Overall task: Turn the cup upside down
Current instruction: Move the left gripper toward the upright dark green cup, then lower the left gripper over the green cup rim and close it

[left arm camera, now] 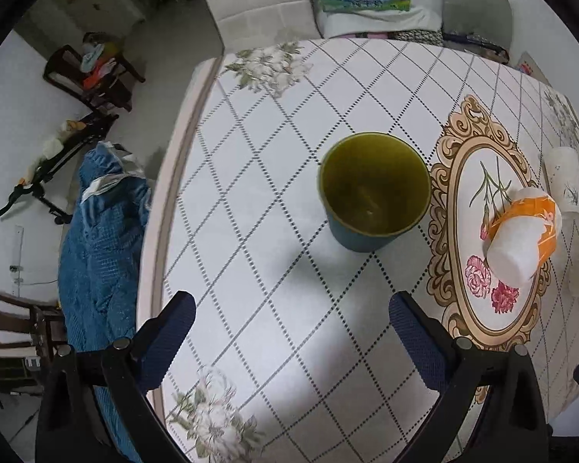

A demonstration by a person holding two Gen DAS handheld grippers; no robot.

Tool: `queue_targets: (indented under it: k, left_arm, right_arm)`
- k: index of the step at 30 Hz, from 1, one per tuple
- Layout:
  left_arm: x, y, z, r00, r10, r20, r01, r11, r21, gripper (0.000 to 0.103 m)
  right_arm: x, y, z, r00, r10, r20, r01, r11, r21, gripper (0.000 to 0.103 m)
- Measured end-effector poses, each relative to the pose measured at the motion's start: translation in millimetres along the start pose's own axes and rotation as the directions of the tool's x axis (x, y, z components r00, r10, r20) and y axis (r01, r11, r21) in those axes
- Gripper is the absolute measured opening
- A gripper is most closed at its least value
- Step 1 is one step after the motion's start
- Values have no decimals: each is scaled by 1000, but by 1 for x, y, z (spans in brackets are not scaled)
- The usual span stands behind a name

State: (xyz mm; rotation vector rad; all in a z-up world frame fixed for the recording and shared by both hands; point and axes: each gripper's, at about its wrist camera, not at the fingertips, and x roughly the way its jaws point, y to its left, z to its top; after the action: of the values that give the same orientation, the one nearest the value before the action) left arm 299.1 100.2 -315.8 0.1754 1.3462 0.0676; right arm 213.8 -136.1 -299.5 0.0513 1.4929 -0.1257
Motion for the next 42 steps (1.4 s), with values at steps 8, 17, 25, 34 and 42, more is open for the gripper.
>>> queue_targets:
  k: [8,17,25,34,42]
  left_arm:
    - [29,-23,16,999,-13,33,9,995,104,103]
    - [45,-41,37,994,-34,108,17,988,156,103]
    - [64,-52,44,990,-58,127,38,988,152,89]
    - [72,-56,44,984,-66,163,39,986,164,83]
    - [69,-55,42,975,-79,208,49,988,148,71]
  right_arm:
    - [35,12,13,993,-94,-73,90,994,-57,103]
    - [50,10,25,983,-146,-113,139,988,-67,103]
    - [51,10,35,979,-171,-113,164,984,-63,103]
    - [47,8,40,977,-183,-105,177,982,-63,103]
    - [43,12,33,976,-191,-101,185,981,-64,103]
